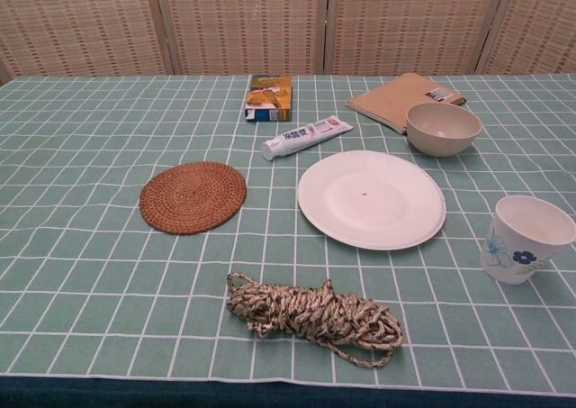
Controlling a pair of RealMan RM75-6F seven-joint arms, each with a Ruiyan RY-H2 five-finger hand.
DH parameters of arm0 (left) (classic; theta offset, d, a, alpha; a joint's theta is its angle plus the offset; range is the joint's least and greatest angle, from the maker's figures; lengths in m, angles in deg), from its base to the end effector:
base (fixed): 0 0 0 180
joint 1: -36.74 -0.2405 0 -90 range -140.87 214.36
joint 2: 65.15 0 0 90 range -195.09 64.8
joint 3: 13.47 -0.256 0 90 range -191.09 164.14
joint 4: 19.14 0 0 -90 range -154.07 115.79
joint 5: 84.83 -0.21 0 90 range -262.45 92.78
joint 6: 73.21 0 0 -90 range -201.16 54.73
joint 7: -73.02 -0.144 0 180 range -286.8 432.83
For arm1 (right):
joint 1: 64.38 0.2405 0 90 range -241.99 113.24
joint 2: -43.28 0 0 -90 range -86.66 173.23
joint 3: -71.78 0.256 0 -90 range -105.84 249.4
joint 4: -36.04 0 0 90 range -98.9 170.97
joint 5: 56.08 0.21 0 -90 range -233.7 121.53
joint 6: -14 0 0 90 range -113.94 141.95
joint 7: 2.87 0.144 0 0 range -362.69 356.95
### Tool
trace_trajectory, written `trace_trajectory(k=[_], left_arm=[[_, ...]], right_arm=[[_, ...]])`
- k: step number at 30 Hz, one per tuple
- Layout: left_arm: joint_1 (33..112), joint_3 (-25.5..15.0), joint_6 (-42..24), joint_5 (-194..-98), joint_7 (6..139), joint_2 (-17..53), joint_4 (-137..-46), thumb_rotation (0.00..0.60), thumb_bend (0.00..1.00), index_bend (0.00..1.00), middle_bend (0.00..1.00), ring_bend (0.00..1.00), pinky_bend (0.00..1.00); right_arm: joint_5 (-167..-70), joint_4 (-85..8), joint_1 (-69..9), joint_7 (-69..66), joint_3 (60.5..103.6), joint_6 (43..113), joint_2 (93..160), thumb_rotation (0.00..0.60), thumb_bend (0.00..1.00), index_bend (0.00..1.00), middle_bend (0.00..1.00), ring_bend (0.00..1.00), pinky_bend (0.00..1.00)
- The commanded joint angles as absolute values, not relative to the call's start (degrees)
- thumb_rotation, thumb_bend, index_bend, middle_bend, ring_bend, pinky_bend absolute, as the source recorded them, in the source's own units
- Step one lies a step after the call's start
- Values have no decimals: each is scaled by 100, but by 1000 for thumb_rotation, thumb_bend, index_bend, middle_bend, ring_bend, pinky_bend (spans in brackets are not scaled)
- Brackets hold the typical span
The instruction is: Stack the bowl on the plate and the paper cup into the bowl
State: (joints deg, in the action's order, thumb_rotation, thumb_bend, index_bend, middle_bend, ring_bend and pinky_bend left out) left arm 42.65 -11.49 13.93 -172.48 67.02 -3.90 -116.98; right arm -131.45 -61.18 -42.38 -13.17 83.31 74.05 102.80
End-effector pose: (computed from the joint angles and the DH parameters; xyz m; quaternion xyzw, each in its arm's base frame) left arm -0.2878 0.1817 0.1673 -0.6143 -0.3514 -0.3891 0.5897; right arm -0.2550 -0.2918 0.1495 0.6903 -0.3644 0.3260 0.5333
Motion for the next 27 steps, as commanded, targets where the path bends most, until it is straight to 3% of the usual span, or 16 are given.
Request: trace_trajectory(k=[1, 12, 27], left_arm=[[4247, -1147, 1418, -17255, 6703, -404, -11704, 600, 298, 231, 138, 162, 78], [4187, -1137, 1496, -17278, 6704, -461, -11751, 600, 298, 231, 138, 162, 78], [4180, -1118, 1451, -17240, 6685, -473, -11742, 600, 298, 231, 138, 162, 78]], right_arm=[[-12770, -5805, -3807, -1562, 8512, 6938, 10523, 600, 272, 190, 173, 58, 165], [-11700, -4575, -2609, -2236, 8596, 5817, 11544, 600, 272, 262, 172, 58, 165], [-11437, -2747, -1952, -2464, 8380, 5718, 13044, 600, 272, 350, 174, 58, 165]])
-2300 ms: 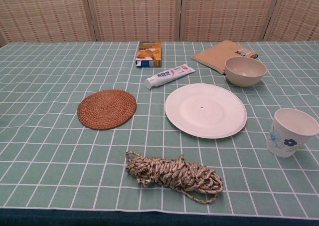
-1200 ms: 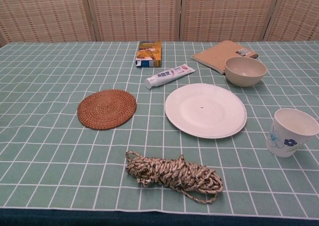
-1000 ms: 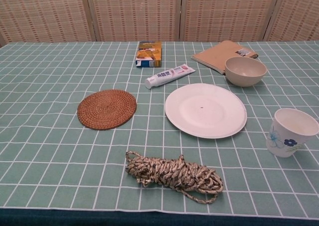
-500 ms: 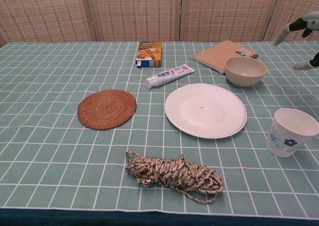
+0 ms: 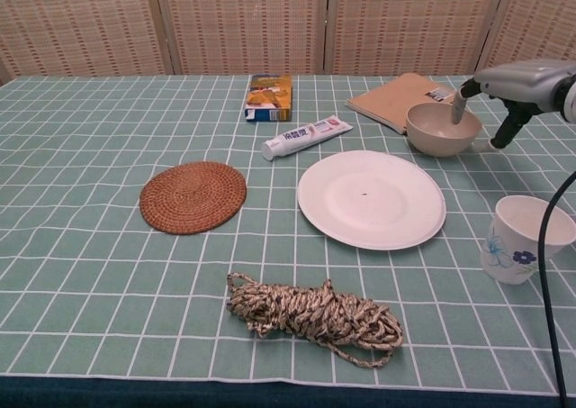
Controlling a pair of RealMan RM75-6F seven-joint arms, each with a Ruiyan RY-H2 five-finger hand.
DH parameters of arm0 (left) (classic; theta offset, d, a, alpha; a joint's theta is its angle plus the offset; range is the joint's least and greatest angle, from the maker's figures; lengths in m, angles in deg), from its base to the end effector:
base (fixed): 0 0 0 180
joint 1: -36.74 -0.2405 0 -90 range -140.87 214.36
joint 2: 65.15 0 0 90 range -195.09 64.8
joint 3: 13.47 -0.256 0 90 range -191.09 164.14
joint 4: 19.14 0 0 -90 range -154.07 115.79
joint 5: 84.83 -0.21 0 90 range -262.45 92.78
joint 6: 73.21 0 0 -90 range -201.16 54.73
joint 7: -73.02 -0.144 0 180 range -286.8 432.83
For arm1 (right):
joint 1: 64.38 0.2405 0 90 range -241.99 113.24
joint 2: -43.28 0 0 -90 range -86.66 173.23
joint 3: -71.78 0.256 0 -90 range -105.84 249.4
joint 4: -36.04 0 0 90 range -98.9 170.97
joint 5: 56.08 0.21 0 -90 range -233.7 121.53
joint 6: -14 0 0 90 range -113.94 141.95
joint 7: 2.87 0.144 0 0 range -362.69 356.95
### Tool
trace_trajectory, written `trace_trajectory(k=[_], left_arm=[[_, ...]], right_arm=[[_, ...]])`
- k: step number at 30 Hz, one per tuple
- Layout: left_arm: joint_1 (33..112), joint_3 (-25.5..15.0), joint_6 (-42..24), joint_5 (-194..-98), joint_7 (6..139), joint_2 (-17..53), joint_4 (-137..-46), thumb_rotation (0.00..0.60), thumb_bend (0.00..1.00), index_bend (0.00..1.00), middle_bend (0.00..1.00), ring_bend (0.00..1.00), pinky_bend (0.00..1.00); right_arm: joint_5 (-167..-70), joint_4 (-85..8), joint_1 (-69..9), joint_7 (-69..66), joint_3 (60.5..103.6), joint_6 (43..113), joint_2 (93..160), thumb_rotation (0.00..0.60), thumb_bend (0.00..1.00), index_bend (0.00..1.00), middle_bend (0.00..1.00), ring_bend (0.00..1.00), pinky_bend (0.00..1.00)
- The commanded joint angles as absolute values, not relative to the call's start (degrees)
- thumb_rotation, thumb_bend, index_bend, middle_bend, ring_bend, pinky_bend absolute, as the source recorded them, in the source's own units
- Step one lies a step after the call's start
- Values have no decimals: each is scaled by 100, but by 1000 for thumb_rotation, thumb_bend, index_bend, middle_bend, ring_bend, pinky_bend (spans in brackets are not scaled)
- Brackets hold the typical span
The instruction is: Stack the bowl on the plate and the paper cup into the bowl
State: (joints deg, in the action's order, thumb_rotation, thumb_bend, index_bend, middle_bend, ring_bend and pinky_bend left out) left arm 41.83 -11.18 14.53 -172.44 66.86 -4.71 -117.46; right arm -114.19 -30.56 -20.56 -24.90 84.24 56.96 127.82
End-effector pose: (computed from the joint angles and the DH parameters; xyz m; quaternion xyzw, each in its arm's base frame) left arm -0.2888 0.1785 0.1731 -0.6098 -0.3487 -0.3870 0.5973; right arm -0.2283 -0.4122 0.0379 0.7382 -0.3469 0.2445 0.5244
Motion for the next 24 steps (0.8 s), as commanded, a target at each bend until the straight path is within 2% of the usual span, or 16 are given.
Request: trace_trajectory(k=[1, 9, 24], left_arm=[[4178, -1116, 1452, -17236, 6685, -474, -11739, 600, 297, 231, 138, 162, 78], [4152, -1105, 1466, -17208, 6696, -500, -11735, 600, 298, 231, 138, 162, 78], [4146, -1097, 1423, -17169, 6701, -470, -11694, 600, 298, 231, 138, 162, 78]], right_arm=[[-11446, -2655, -1934, -2435, 8379, 5718, 13112, 600, 272, 357, 175, 58, 165], [-11626, -1966, -1784, -2116, 8378, 5662, 13559, 600, 282, 402, 193, 58, 165], [-11930, -1577, -1747, -1723, 8339, 5677, 13765, 600, 439, 507, 239, 77, 167]])
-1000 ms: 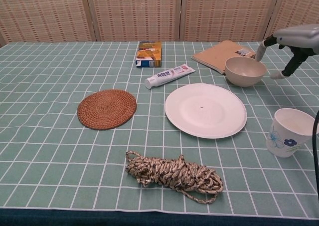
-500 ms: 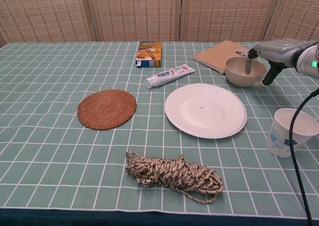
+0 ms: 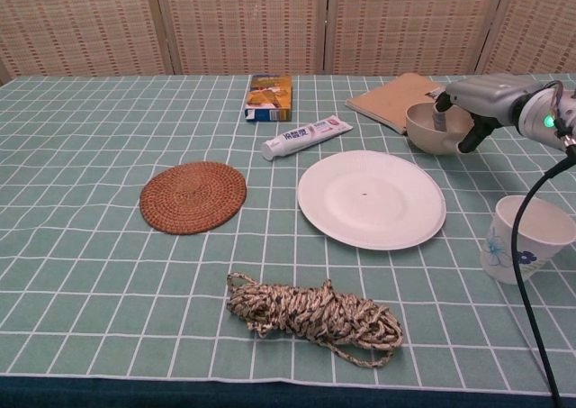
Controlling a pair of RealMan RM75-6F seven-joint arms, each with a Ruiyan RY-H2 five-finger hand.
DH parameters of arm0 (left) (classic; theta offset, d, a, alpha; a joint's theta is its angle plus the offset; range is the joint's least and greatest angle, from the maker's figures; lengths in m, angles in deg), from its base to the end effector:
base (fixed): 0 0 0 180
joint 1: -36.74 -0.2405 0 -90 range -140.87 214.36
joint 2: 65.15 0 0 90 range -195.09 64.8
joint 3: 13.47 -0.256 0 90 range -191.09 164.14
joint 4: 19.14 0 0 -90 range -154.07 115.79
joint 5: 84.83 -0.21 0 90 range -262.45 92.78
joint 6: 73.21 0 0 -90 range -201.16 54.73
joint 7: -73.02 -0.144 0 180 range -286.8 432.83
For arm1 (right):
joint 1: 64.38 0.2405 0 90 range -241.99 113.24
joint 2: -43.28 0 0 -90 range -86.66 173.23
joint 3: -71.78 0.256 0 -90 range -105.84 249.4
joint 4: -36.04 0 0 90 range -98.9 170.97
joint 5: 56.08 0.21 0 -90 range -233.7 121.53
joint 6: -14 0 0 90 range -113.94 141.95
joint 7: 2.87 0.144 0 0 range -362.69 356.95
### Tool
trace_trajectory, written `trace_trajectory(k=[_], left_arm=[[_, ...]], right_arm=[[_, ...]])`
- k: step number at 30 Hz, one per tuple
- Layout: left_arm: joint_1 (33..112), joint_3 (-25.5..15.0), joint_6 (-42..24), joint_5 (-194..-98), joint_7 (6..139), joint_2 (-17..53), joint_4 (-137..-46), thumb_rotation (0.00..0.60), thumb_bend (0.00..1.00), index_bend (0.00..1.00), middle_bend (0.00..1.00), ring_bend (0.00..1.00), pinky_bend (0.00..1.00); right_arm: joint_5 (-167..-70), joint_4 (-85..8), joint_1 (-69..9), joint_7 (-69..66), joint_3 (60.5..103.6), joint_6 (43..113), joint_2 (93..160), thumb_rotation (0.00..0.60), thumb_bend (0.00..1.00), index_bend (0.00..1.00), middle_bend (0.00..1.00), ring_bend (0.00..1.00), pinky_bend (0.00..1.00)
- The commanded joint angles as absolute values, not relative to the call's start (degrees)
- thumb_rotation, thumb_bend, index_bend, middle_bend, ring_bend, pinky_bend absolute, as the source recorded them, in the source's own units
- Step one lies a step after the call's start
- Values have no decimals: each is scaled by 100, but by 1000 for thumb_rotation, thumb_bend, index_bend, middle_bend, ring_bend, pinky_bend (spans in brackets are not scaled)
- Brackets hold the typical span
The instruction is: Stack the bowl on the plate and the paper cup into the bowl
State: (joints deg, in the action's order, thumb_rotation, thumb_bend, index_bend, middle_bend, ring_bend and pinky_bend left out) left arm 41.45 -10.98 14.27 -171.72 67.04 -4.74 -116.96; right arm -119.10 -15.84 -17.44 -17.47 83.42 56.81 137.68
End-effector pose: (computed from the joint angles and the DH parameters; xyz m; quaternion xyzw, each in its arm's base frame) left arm -0.2933 0.1776 0.1745 -0.6063 -0.3520 -0.3806 0.6030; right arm -0.2253 -0.4315 0.0050 0.7356 -0.3369 0.2617 0.5262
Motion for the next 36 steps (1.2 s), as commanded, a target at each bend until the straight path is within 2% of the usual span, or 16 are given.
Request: trace_trajectory(k=[1, 7, 21, 28, 36], left_arm=[[4147, -1097, 1419, -17167, 6699, -468, -11695, 600, 298, 231, 138, 162, 78], [4156, -1089, 1399, -17158, 6683, -461, -11692, 600, 298, 231, 138, 162, 78], [4159, -1071, 1414, -17173, 6691, -460, -11704, 600, 298, 231, 138, 162, 78], [4140, -1083, 1423, -17176, 6700, -469, -11703, 600, 298, 231, 138, 162, 78], [4111, -1094, 1438, -17164, 6719, -475, -11684, 600, 297, 231, 138, 162, 78]], right_arm=[[-11949, -1579, -1749, -1709, 8333, 5678, 13757, 600, 444, 509, 240, 79, 168], [-12188, -1840, -1811, -1542, 8321, 5898, 13564, 600, 450, 521, 244, 83, 169], [-13351, -3785, -1879, -1573, 8155, 6818, 12564, 600, 450, 523, 249, 88, 169], [-13695, -4190, -1876, -1674, 7888, 6824, 12619, 600, 450, 523, 250, 88, 169], [-13893, -4043, -1918, -1613, 7661, 6795, 12830, 600, 451, 523, 250, 88, 169]])
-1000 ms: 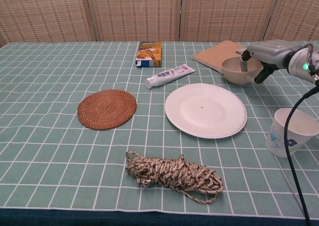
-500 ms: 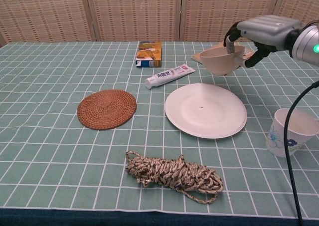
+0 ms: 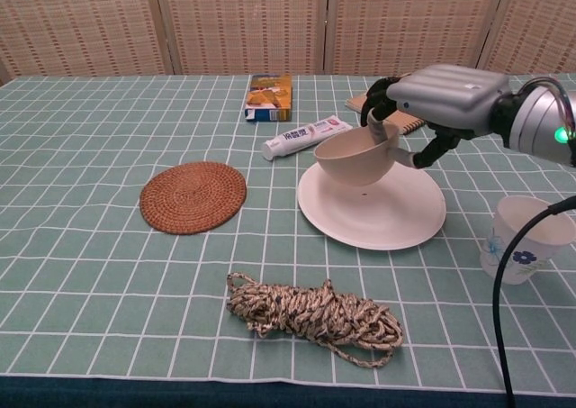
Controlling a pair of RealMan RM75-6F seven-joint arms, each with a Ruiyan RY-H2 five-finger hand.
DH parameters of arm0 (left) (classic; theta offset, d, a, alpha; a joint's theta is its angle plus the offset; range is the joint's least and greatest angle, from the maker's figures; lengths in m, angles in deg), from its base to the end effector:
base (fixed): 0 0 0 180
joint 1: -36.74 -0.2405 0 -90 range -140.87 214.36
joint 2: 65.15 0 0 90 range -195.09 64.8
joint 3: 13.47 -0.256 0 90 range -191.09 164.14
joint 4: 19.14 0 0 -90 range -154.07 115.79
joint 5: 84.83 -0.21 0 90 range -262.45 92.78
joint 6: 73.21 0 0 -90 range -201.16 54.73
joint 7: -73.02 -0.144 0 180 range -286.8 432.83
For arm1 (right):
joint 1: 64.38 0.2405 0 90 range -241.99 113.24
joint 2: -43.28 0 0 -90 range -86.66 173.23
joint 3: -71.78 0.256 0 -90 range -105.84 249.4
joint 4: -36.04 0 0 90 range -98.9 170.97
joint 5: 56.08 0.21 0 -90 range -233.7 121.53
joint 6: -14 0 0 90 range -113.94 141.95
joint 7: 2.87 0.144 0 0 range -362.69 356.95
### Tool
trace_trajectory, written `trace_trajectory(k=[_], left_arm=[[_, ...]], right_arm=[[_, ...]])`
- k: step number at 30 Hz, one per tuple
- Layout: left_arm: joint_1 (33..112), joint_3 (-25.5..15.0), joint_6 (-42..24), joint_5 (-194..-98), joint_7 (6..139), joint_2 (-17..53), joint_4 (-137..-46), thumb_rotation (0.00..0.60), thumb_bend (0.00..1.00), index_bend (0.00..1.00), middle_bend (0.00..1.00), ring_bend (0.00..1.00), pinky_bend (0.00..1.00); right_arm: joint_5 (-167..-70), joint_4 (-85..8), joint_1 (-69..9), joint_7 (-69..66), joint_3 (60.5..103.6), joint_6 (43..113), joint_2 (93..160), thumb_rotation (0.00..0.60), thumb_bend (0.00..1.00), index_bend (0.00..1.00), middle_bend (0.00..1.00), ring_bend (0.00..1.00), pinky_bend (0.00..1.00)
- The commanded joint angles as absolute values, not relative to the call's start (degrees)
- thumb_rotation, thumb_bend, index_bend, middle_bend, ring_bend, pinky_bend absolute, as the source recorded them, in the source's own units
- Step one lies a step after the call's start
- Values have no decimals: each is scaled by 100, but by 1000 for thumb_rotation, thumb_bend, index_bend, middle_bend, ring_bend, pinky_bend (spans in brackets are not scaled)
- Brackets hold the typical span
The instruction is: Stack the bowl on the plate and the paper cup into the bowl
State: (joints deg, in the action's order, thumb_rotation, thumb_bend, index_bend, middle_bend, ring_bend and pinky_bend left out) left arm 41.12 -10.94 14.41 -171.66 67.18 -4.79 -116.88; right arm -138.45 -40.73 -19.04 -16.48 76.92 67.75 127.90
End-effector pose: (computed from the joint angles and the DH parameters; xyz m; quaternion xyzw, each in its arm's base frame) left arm -0.2946 0.1760 0.1754 -0.6042 -0.3532 -0.3797 0.6050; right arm -0.1552 -0.3564 0.0011 0.8239 -0.2182 0.3477 0.3909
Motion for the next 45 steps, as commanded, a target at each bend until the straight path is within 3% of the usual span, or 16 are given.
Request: trace_trajectory(k=[1, 10, 13, 17, 19, 25, 33, 45], left_arm=[[4113, -1096, 1432, -17163, 6719, -473, -11683, 600, 297, 231, 138, 162, 78], [4103, -1101, 1429, -17159, 6716, -457, -11669, 600, 298, 231, 138, 162, 78], [4100, -1104, 1432, -17168, 6717, -453, -11664, 600, 298, 231, 138, 162, 78], [4105, -1093, 1433, -17167, 6720, -447, -11660, 600, 298, 231, 138, 162, 78], [4109, -1090, 1428, -17167, 6721, -445, -11661, 600, 298, 231, 138, 162, 78], [4124, -1081, 1412, -17168, 6717, -435, -11659, 600, 298, 231, 138, 162, 78], [4166, -1055, 1378, -17172, 6697, -421, -11647, 600, 298, 231, 138, 162, 78], [4263, -1030, 1266, -17168, 6604, -401, -11740, 600, 298, 231, 137, 162, 78]], right_arm=[[-13915, -4025, -1923, -1594, 7647, 6801, 12849, 600, 450, 523, 250, 88, 169], [-14029, -3827, -1983, -1563, 7529, 6829, 12985, 600, 449, 508, 247, 88, 169], [-14004, -3813, -2018, -1601, 7494, 6798, 12977, 600, 423, 366, 199, 66, 167], [-13867, -4026, -2056, -1705, 7495, 6694, 12832, 600, 341, 69, 52, 0, 108], [-13852, -4157, -2087, -1721, 7508, 6734, 12755, 600, 316, 5, 12, 0, 94], [-13892, -4641, -2236, -1813, 7525, 6984, 12350, 600, 299, 0, 2, 0, 91], [-14047, -5600, -2613, -1776, 7472, 7495, 11358, 600, 299, 0, 65, 0, 105], [-14836, -6502, -3292, -1388, 6928, 8094, 10195, 600, 261, 0, 90, 0, 181]])
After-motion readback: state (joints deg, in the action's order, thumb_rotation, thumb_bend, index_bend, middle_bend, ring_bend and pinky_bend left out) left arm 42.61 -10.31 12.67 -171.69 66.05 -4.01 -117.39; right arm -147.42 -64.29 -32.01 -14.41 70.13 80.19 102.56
